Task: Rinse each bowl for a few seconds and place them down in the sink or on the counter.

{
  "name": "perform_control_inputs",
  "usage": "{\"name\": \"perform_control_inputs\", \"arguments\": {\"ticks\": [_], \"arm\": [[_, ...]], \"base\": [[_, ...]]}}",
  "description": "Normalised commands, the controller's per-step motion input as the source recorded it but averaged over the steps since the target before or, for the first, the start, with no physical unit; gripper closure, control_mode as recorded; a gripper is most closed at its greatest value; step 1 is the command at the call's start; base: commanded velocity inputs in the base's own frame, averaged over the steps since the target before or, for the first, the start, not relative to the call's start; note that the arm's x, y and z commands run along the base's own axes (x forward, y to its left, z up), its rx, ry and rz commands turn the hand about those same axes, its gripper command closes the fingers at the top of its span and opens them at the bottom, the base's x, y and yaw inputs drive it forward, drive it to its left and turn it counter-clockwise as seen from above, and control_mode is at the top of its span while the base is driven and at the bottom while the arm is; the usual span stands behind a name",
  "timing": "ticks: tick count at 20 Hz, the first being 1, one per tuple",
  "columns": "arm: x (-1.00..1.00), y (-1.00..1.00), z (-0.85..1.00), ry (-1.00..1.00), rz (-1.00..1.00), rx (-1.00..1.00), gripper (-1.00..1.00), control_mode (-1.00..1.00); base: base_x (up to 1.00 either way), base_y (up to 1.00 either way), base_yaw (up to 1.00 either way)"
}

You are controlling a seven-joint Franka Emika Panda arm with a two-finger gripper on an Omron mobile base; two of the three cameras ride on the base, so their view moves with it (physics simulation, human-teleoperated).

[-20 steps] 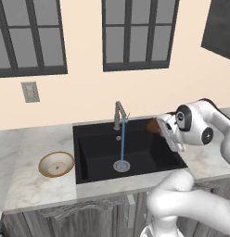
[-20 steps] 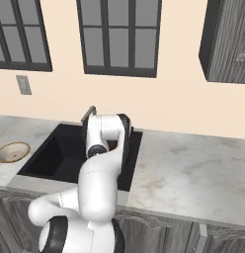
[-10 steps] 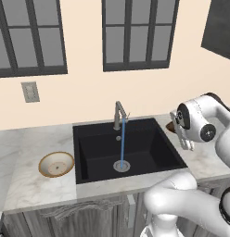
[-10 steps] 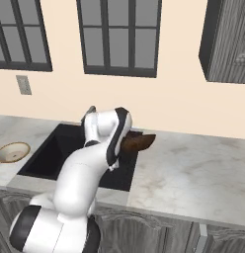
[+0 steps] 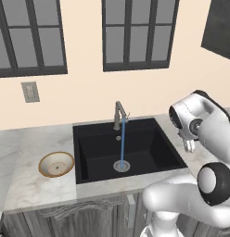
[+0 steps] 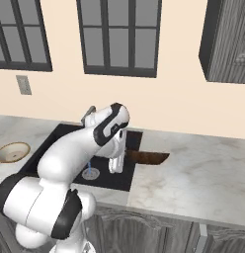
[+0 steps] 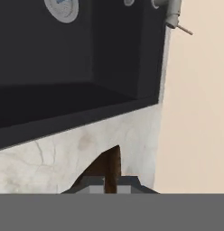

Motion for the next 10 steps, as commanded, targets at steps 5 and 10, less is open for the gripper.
{"name": "perform_control_inputs", "arguments": {"ticks": [5,10], "arm": [[0.00,-0.67,-0.37,0.13,-0.22,0.15,1.00,-1.00],[0.00,-0.91,-0.47,0.11,-0.13,0.23,1.00,-1.00]], "base": [[0.00,0.00,0.00],[0.00,0.00,0.00]]}}
